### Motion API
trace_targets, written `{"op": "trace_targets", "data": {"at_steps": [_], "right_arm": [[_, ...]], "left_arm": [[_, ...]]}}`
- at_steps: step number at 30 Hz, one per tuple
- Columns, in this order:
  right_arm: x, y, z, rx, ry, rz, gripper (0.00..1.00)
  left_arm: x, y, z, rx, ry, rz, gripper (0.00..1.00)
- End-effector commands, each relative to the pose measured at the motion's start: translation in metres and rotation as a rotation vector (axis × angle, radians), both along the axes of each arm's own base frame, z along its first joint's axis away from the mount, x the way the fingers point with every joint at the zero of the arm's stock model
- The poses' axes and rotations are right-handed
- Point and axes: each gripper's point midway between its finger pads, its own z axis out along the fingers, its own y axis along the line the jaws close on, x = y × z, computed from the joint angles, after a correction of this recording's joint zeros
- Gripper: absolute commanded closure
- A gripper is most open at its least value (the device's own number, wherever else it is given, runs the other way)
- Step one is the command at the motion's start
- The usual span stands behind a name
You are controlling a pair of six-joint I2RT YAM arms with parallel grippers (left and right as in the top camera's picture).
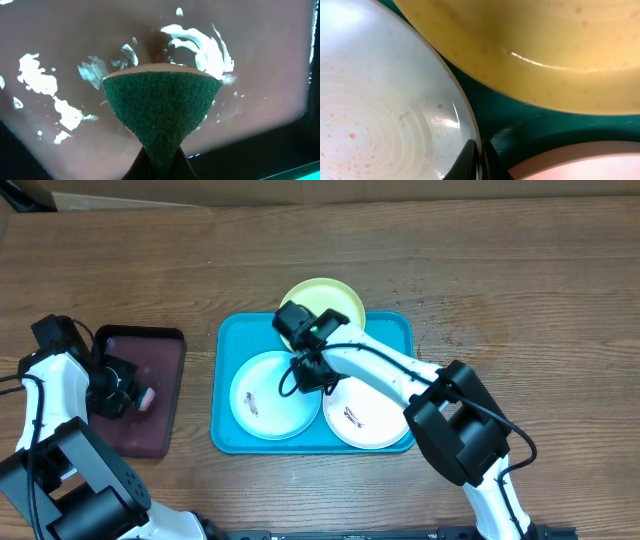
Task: Clean dirty plates on tray and stack at the side
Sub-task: 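Carry the sponge with the left gripper onto the held plate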
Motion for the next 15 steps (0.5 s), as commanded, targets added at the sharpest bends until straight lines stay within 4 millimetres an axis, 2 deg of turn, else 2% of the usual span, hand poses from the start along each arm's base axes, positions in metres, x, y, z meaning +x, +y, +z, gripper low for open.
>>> {"op": "trace_targets", "data": {"at_steps": [1,5,12,15], "right_arm": [[0.015,-0.018,-0.005,-0.048,-0.019,-0.025,0.96],[0.011,-0.014,-0.005,-0.016,0.011,-0.013,0.96],[-0.001,0.008,-0.004,0.051,0.038,0.051,0.96],[-0.004,0.02,-0.002,0.091,0.038,0.067,0.96]], "left_arm": [[0.005,0.009,0.004,0.03,-0.023,-0.01,0.96],[0.018,0.007,0.012,0.022,-0.078,-0.074,0.96],[0.033,0.015,0.059,0.034,-0.111,-0.092,0.96],[0.037,0.015,0.066,0.043,-0.122,-0.098,0.96]]}}
